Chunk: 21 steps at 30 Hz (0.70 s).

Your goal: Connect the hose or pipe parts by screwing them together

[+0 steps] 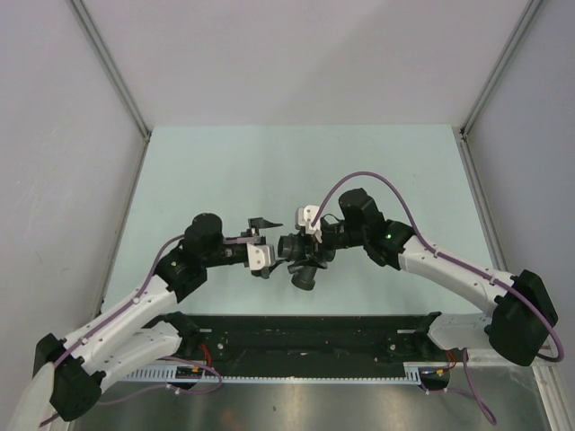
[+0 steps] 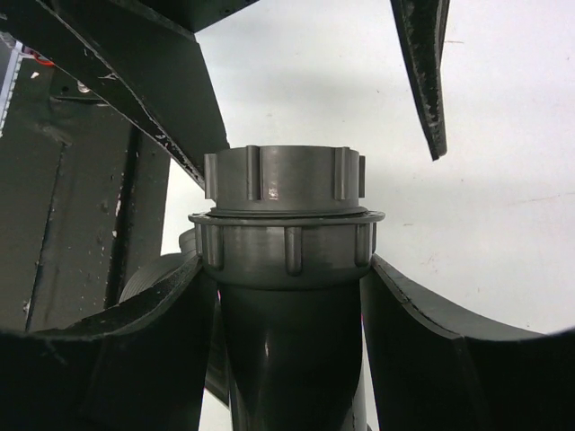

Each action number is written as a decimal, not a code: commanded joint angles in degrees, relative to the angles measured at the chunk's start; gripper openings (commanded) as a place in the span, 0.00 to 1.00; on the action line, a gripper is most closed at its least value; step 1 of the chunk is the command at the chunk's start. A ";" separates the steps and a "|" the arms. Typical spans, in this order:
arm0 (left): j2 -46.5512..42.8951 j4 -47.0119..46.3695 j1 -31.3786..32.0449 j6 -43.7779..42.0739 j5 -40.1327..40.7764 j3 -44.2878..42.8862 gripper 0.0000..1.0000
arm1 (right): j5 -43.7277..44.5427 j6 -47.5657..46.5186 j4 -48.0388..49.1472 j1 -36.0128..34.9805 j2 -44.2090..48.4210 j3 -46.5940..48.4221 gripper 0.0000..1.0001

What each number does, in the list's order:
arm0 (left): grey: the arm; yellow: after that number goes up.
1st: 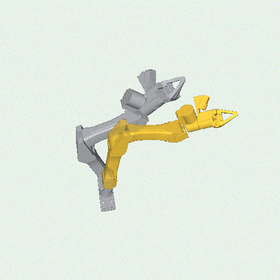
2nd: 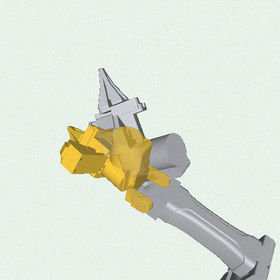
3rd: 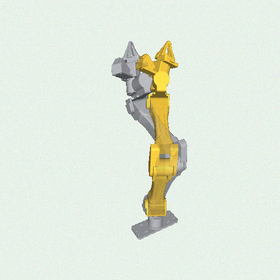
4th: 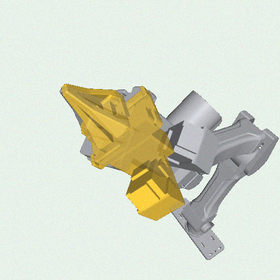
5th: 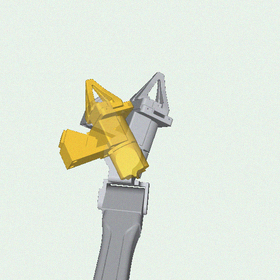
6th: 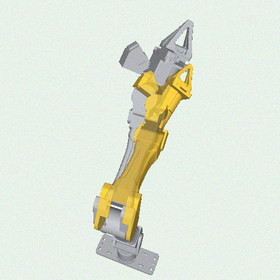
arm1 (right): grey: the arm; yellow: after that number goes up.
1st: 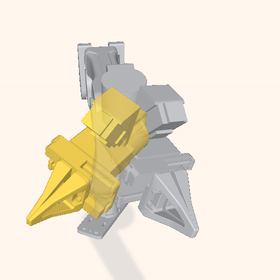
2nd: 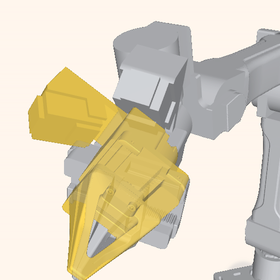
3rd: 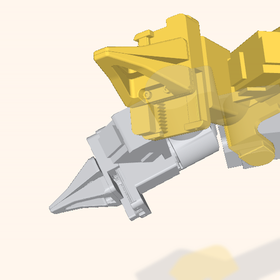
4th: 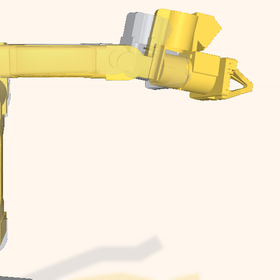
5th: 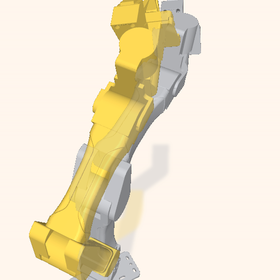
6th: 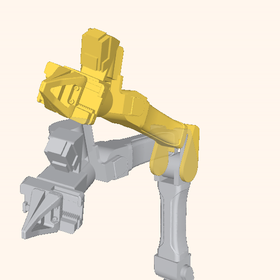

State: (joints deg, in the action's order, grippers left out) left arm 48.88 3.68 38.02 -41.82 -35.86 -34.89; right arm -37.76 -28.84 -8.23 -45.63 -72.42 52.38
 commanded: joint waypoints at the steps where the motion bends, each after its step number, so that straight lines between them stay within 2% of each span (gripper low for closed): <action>1: -3.34 -1.57 -0.05 -2.30 2.37 1.84 0.86 | -4.78 1.07 4.80 -0.78 0.70 3.43 0.00; 6: -7.13 -1.66 -0.05 0.25 4.47 3.60 0.88 | -3.55 1.15 4.54 0.10 0.88 3.43 0.00; 8: -9.67 -1.57 -0.05 1.74 6.41 4.48 0.94 | -3.03 1.15 4.62 0.45 1.14 3.43 0.00; 12: -14.94 -1.66 -0.05 5.42 8.87 6.77 0.96 | -1.62 1.33 5.33 0.89 1.41 3.43 0.00; 13: -15.31 -1.66 -0.05 7.52 10.09 6.60 1.00 | -0.22 1.33 5.42 0.98 1.49 3.43 0.00; 15: -16.10 -1.66 -0.05 16.91 14.57 5.89 1.00 | 1.01 1.33 5.59 0.89 1.67 3.43 0.00; 16: -16.19 -1.66 -0.05 25.74 16.50 4.59 1.00 | 2.32 1.33 5.77 0.89 1.85 3.43 0.00; 17: -16.36 -1.66 -0.05 30.35 21.31 3.79 1.00 | 3.03 1.33 5.77 0.89 1.93 3.43 0.00; 19: -16.45 -0.88 -0.31 38.35 23.81 0.90 1.00 | 4.44 0.89 5.86 0.80 2.02 3.43 0.00; 21: -16.19 -0.08 -1.10 42.76 26.25 0.00 1.00 | 5.15 0.80 5.94 0.71 2.11 3.43 0.00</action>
State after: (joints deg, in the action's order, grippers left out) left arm 32.84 4.27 37.91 -17.74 -18.94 -29.89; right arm -35.38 -28.45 -5.43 -44.88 -72.29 52.97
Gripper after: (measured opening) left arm 0.996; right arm 0.627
